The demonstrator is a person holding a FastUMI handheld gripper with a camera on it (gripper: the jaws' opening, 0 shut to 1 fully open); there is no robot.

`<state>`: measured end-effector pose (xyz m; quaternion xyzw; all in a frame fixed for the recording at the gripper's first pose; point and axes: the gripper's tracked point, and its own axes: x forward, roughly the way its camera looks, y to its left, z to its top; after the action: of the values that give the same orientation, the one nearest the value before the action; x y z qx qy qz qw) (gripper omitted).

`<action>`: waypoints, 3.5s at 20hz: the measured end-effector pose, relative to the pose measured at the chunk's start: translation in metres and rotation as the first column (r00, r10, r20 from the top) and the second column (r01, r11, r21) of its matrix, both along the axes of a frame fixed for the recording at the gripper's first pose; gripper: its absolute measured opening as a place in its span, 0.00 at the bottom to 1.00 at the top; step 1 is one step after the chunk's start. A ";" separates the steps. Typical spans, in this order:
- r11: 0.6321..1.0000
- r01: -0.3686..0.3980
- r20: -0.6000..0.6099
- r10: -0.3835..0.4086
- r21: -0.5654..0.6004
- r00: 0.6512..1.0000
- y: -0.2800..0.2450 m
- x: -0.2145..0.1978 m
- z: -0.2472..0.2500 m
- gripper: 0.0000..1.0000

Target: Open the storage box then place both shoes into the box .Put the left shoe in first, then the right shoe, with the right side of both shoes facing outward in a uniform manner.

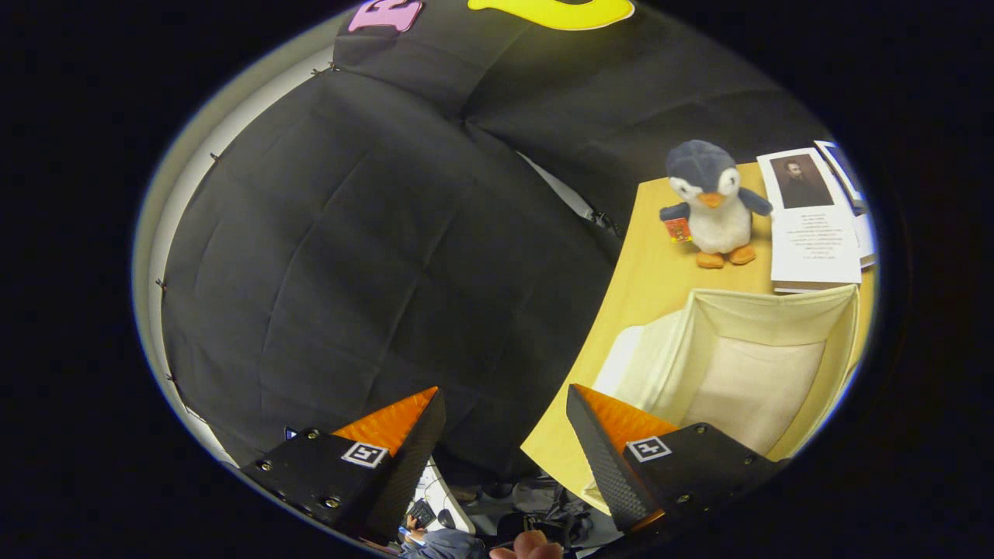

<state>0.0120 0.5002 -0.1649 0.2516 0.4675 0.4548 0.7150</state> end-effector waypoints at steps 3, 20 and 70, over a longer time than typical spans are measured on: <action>0.999 0.041 0.006 -0.041 -0.016 0.999 -0.033 0.007 0.001 0.96; 0.920 0.281 0.081 -0.270 -0.273 0.960 -0.236 0.030 -0.058 0.96; 0.794 0.169 -0.126 -0.294 -0.584 0.948 -0.349 -0.034 -0.134 0.01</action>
<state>-0.0217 0.1511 -0.2987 0.1304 0.6193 0.1752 0.7542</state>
